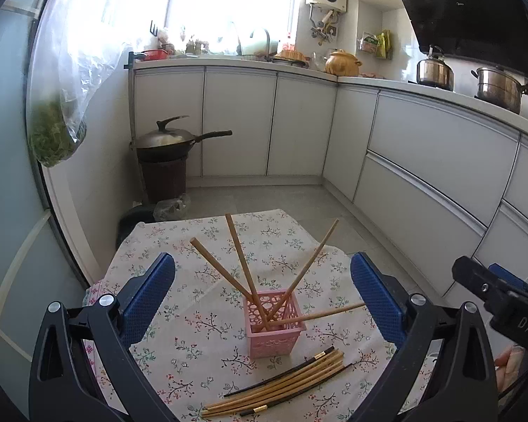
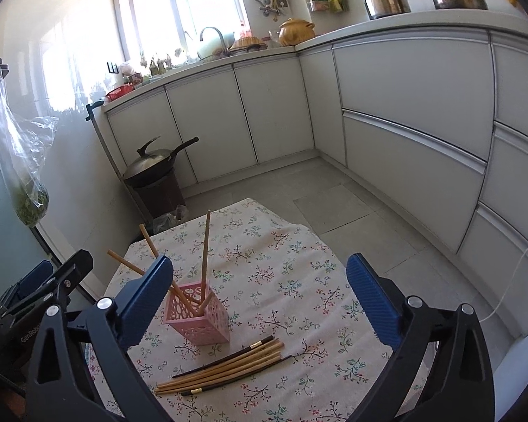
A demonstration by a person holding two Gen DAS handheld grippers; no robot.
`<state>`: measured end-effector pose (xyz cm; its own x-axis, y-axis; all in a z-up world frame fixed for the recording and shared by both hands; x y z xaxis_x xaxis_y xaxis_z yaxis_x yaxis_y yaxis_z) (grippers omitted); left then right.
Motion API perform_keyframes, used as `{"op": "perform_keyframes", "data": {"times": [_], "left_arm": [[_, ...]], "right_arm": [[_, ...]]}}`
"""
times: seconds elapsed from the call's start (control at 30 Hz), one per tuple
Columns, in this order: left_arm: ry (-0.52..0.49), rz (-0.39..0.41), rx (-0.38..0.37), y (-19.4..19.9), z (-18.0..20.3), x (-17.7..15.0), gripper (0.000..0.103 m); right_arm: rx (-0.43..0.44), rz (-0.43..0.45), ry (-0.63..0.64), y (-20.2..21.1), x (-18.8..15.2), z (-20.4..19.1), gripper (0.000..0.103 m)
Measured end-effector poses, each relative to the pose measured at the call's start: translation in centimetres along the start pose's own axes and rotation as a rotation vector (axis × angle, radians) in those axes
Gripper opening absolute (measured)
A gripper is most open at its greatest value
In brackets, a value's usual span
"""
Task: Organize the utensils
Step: 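Lower the left tool onto the chopstick pile and close on a black chopstick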
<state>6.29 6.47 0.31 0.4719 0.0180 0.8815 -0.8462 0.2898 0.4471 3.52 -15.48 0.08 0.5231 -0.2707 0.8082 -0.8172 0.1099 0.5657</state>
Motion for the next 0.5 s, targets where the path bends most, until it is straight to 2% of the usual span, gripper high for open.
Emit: {"op": "perform_keyframes", "data": {"times": [0.13, 0.3, 0.37, 0.5], "left_arm": [[-0.055, -0.075, -0.049, -1.2, 0.6, -1.2, 0.096], [-0.202, -0.249, -0.222, -2.9, 3.4, -5.2, 0.096], [-0.282, -0.351, -0.315, -4.0, 5.4, -7.8, 0.096], [-0.432, -0.502, -0.423, -6.5, 9.1, -12.8, 0.096]], "right_arm": [[-0.014, -0.041, -0.050, 0.4, -0.7, 2.9, 0.096], [-0.030, -0.138, -0.201, -0.2, -1.3, 8.2, 0.096], [-0.010, -0.154, -0.272, -0.3, -1.0, 9.9, 0.096], [0.010, -0.167, -0.382, -0.1, -0.7, 12.4, 0.096]]}}
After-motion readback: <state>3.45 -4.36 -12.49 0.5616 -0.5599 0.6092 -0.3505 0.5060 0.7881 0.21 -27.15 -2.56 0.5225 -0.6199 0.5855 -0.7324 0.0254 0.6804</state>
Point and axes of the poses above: each gripper's, at about its wrist camera, not at the fingertips, and y roughly against the way its jaws point, z to its right, x to its top, the point moved 3 cm from there along -y, roughly the way its jaws point, and after that the axes turned 10 degrees about -x, right-handed, at the moved point
